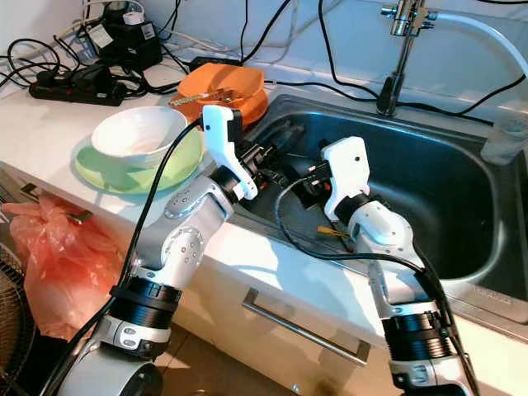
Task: Kitchen organization
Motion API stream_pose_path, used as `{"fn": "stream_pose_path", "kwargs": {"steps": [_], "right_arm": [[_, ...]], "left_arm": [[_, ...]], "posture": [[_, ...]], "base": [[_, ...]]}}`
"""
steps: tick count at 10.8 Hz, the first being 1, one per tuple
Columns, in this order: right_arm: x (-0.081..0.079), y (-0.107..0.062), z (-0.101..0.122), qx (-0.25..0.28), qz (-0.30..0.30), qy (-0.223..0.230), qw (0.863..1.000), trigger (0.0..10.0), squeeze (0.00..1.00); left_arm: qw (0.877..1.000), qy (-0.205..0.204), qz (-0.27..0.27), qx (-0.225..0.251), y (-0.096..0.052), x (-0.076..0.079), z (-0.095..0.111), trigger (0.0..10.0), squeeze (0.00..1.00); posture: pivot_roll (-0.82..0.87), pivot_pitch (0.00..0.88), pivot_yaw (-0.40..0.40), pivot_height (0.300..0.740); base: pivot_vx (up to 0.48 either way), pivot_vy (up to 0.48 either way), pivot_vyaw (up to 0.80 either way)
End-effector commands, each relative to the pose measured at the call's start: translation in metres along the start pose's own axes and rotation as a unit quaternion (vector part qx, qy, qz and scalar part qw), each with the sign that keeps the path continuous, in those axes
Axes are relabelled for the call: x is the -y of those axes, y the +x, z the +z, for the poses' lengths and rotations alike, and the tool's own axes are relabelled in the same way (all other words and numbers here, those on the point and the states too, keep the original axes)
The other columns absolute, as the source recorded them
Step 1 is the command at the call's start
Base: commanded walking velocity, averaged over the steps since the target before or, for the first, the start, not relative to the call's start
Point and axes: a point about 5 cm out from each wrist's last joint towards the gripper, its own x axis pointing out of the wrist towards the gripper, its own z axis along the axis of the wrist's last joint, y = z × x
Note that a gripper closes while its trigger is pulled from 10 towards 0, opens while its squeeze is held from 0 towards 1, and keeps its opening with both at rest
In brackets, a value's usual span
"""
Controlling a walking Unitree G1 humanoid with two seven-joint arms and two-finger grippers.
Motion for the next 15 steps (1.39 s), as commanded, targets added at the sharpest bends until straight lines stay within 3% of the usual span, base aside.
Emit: {"fn": "stream_pose_path", "kwargs": {"steps": [1, 4, 5, 6, 15], "right_arm": [[-0.003, 0.005, 0.009, 0.019, 0.007, -0.006, 1.000, 10.0, 0.00], [-0.008, 0.006, 0.008, 0.020, 0.018, 0.001, 1.000, 10.0, 0.00], [-0.010, 0.007, 0.007, 0.022, 0.020, 0.006, 1.000, 5.6, 0.00], [-0.012, 0.007, 0.006, 0.022, 0.021, 0.010, 0.999, 0.0, 0.00], [-0.011, 0.006, 0.004, 0.019, 0.017, 0.017, 1.000, 0.0, 0.00]], "left_arm": [[1.000, 0.003, -0.010, 0.003, 0.000, 0.003, 0.003, 0.0, 0.00], [1.000, -0.010, -0.010, 0.000, 0.000, 0.004, 0.001, 0.0, 0.00], [1.000, -0.011, -0.012, -0.002, 0.000, 0.006, 0.000, 0.0, 0.00], [1.000, -0.014, -0.015, -0.004, 0.000, 0.007, -0.001, 0.0, 0.00], [0.999, -0.024, -0.018, -0.012, -0.001, 0.010, -0.004, 0.0, 0.00]], "posture": [[-0.05, 0.000, 0.062, 0.740], [-0.05, 0.000, 0.059, 0.740], [-0.05, 0.000, 0.059, 0.740], [-0.05, 0.000, 0.059, 0.740], [-0.05, 0.000, 0.051, 0.740]], "base": [[0.000, 0.000, 0.00], [0.000, 0.000, 0.00], [0.000, 0.000, 0.00], [0.000, 0.000, 0.00], [0.000, 0.000, 0.00]]}}
